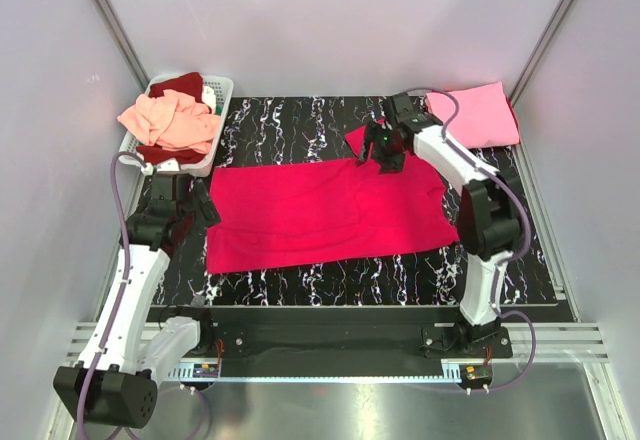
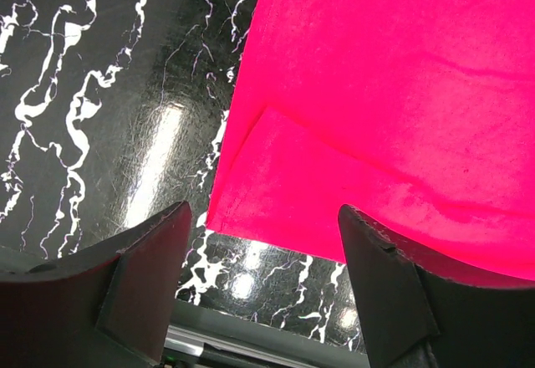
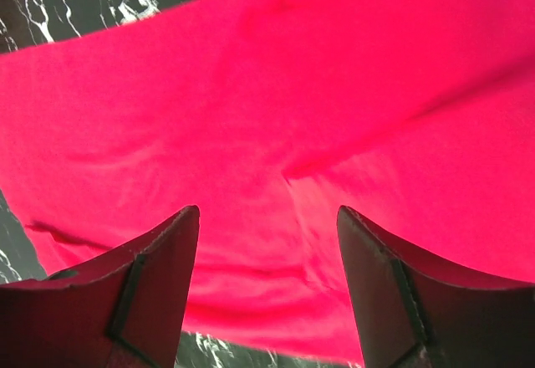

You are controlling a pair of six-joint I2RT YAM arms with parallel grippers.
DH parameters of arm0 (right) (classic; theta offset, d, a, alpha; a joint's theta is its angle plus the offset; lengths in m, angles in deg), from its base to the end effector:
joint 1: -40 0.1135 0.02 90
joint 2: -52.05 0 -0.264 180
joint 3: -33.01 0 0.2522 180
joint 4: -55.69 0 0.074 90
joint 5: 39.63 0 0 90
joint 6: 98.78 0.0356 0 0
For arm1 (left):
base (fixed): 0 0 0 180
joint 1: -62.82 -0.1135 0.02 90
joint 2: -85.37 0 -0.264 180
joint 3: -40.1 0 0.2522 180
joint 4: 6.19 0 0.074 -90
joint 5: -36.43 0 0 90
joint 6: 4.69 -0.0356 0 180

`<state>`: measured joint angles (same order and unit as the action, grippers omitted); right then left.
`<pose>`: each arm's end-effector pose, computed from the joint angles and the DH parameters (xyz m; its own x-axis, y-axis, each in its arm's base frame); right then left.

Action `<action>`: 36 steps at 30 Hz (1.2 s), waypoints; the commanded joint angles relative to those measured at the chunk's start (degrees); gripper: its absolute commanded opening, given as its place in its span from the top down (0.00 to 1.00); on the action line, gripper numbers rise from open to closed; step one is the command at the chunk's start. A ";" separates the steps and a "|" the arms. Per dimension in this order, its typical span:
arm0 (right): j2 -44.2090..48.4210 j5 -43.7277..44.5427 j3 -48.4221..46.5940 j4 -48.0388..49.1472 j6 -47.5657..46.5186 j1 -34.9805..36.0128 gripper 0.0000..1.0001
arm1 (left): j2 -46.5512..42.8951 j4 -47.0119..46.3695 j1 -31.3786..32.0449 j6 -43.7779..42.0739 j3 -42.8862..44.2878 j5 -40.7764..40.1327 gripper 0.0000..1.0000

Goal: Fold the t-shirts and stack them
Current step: Fold the tshirt

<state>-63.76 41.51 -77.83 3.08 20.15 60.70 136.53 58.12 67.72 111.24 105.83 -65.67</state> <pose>0.4141 0.1623 0.2372 -0.8974 0.1718 -0.4063 0.0087 0.9277 0.3731 0.1689 -0.0070 0.2995 -0.6613 -0.3724 -0.6511 -0.3787 0.9150 -0.1387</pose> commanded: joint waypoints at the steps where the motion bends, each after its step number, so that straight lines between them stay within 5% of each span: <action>1: 11.88 4.38 6.26 -3.87 -1.69 -1.02 0.26 | 0.52 -1.07 0.10 0.17 0.42 -1.43 0.24; 6: 26.58 10.69 27.32 -3.34 1.56 -1.63 0.24 | -0.27 2.87 4.40 5.95 1.21 -6.17 0.25; 11: 44.15 7.47 45.53 -1.50 4.21 -16.11 0.28 | 2.10 4.39 11.60 15.27 -1.51 -4.86 0.26; 15: 51.90 8.07 51.36 -1.94 6.04 -19.92 0.30 | 1.93 1.06 15.39 20.20 -6.94 -1.97 0.26; 21: 47.19 3.07 54.62 2.71 10.01 -26.66 0.34 | 1.58 -2.99 17.15 22.93 -12.94 0.94 0.27; 32: 32.59 1.74 55.33 13.18 8.34 -30.90 0.45 | -0.97 -0.89 17.95 22.32 -10.40 0.32 0.26; 34: 31.53 2.01 54.89 13.89 7.90 -31.08 0.49 | -1.67 0.16 17.94 21.97 -9.43 -0.38 0.26; 36: 30.73 2.44 54.80 14.33 7.20 -31.34 0.67 | -2.46 1.66 17.94 21.53 -7.94 -1.17 0.26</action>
<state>-31.32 43.39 -22.14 14.23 28.17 29.80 136.00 59.17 85.49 133.19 93.94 -65.60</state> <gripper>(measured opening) 0.380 0.737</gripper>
